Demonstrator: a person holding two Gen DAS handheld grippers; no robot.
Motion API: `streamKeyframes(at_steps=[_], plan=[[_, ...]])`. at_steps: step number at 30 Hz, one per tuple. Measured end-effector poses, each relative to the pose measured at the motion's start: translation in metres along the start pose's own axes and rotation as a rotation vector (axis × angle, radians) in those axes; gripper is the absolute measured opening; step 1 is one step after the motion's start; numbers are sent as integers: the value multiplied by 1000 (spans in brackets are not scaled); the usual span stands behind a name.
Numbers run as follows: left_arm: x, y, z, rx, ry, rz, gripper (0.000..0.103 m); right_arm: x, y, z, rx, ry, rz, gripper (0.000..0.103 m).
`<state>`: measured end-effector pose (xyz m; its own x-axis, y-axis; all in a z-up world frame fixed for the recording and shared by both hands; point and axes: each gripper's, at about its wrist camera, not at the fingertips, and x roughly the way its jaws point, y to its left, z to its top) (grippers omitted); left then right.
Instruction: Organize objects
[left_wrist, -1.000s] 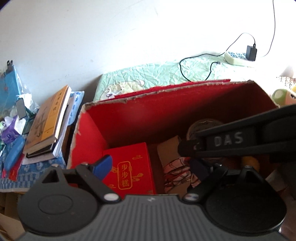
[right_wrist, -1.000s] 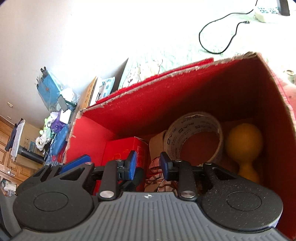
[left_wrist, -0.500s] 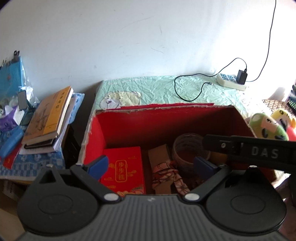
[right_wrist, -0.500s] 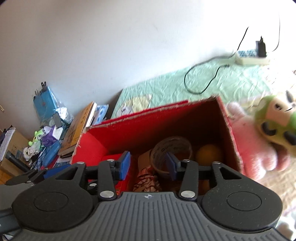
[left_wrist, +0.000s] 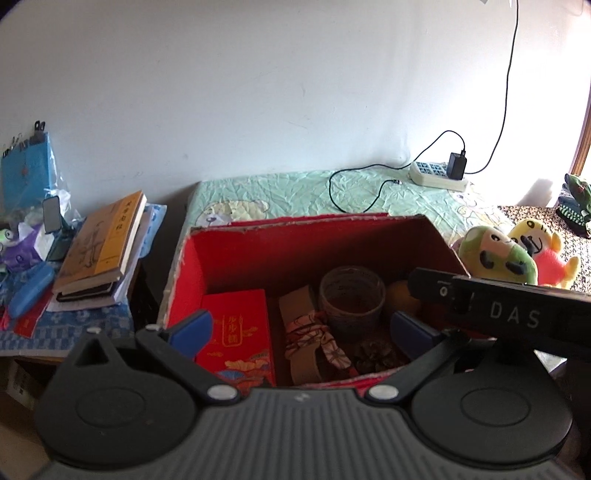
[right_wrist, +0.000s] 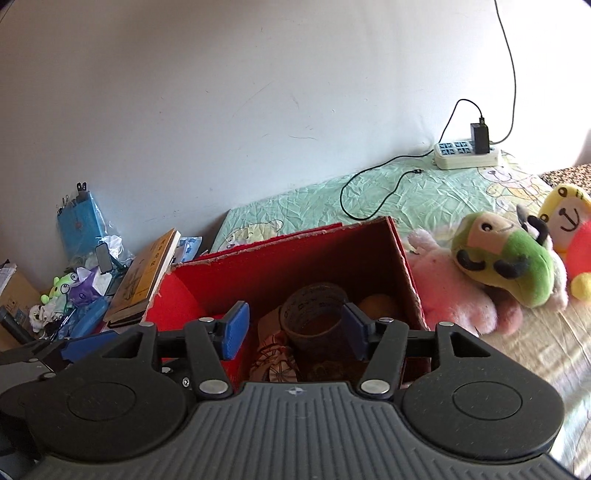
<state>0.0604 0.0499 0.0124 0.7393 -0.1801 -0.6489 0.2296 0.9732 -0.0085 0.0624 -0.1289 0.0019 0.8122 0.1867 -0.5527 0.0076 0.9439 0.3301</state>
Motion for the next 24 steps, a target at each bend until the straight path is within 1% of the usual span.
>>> streamKeyframes(at_steps=[5,11,19,24], plan=[[-1,-7,-10,28,54,9,103,-12,-1,-11,-6,-2,-30,59],[0,-15,-25,27,127,11,103,-25,-7,-26,4,17,-60,59],[3,-29,-44,48,213,55,103,-35,-13,-47,8,68,-77,59],[5,-37,-54,67,248,107,103,-39,-19,-57,6,92,-78,62]])
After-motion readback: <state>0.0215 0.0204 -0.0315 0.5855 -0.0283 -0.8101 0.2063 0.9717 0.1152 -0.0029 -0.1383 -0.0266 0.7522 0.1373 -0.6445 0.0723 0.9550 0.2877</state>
